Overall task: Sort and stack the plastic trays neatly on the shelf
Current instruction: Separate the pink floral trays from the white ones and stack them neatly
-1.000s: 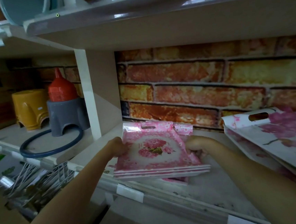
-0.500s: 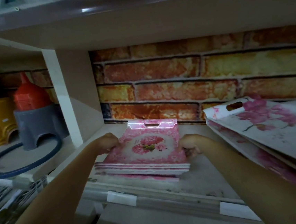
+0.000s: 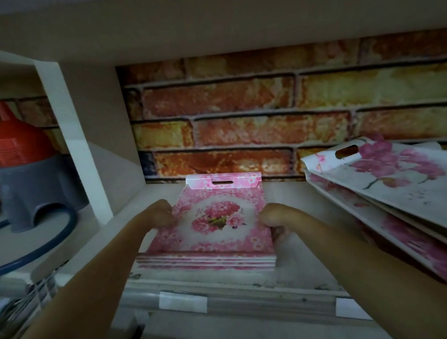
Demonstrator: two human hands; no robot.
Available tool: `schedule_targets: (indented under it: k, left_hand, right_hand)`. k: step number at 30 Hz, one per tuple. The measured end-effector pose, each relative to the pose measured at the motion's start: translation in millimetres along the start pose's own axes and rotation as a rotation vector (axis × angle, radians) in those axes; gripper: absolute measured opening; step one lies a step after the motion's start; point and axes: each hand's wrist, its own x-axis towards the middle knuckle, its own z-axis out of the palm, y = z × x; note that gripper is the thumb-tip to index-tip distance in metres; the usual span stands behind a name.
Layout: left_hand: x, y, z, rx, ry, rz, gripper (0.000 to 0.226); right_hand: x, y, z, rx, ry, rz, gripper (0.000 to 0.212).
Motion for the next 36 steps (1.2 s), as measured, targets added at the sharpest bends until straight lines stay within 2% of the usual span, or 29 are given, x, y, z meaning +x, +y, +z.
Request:
schedule_targets:
  k: [3,5,8,11,14,19,22,26,28,32,36]
  left_hand:
    - [0,6,-1,0.145,0.028,-0.024,0.034]
    - [-4,12,0,0.222,0.065,-0.017,0.043]
    - [-4,15,3,0.322,0.07,0.009,0.041]
    - [-4,17,6,0.368,0.075,-0.003,0.039]
    - [-8,17,12,0.374,0.067,-0.026,0.043]
    - [-24,23,26,0.468,0.122,-0.049,0.036]
    - [-28,24,30,0.475,0.155,-0.026,0.038]
    - [-32,30,35,0.533,0.167,-0.096,0.04]
    - [-35,36,35,0.566,0.189,-0.131,0.04]
    - [-44,67,42,0.492,0.22,-0.085,0.043]
    - [-49,128,60,0.198,0.239,0.124,0.04]
  right_hand:
    - [-3,-2,-1,-0.052,0.013,-0.005,0.015]
    - [-5,-3,-1,-0.09,0.031,-0.019,0.019]
    - [-3,-4,0,-0.158,0.063,-0.044,0.028]
    - [-2,-2,1,-0.184,0.045,-0.044,0.018]
    - [0,-1,7,-0.278,0.021,-0.042,0.029]
    - [-4,2,19,-0.342,0.101,-0.051,0.041]
    - [-4,7,24,-0.398,0.107,-0.069,0.038]
    - [-18,6,26,-0.399,0.192,-0.046,0.024]
    - [-27,6,26,-0.461,0.275,-0.051,0.03]
    - [-40,8,16,-0.545,0.333,-0.111,0.03]
    - [-65,18,-16,-0.539,0.327,-0.172,0.042]
